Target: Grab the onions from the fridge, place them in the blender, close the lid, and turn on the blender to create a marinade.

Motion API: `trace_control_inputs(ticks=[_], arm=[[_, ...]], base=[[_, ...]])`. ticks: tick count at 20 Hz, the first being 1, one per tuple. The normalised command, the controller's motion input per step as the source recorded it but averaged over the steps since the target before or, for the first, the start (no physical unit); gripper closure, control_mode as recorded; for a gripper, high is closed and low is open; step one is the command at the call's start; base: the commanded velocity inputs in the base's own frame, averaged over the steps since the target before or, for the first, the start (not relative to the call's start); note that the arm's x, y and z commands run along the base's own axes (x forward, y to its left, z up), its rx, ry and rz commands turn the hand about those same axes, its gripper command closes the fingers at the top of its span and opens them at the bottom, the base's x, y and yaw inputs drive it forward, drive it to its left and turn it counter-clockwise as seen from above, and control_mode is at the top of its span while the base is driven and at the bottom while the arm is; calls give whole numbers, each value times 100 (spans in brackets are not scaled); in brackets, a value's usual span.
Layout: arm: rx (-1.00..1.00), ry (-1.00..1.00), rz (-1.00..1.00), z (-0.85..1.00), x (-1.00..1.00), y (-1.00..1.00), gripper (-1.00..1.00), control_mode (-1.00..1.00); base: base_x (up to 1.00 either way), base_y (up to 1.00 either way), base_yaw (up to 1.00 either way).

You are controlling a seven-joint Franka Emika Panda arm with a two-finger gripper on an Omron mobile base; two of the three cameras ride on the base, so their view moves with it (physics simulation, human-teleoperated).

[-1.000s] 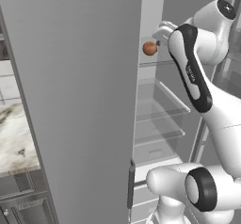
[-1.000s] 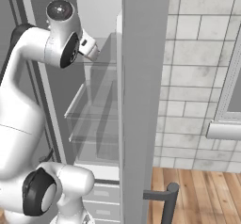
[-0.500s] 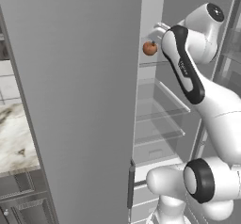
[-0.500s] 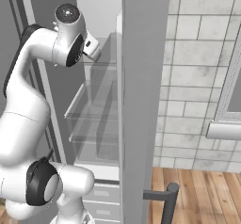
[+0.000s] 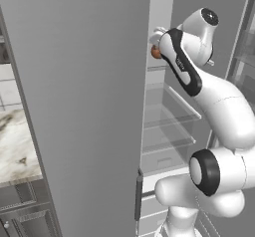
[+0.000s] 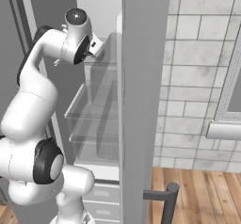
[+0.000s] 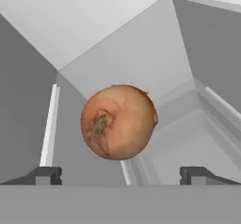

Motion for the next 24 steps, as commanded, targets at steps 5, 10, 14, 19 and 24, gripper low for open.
trace_control_inputs(ticks=[5,10,14,19,24], arm=[[0,4,0,-13,49,0,-100,-100],[0,2,0,-11,44,1,-100,-100],[0,1,0,-9,37,2,-100,-100],[0,7,0,-31,11,16,100,-100],[0,2,0,-17,1,11,100,-100]], base=[[0,0,0],[0,0,0],[0,0,0],[0,0,0],[0,0,0]])
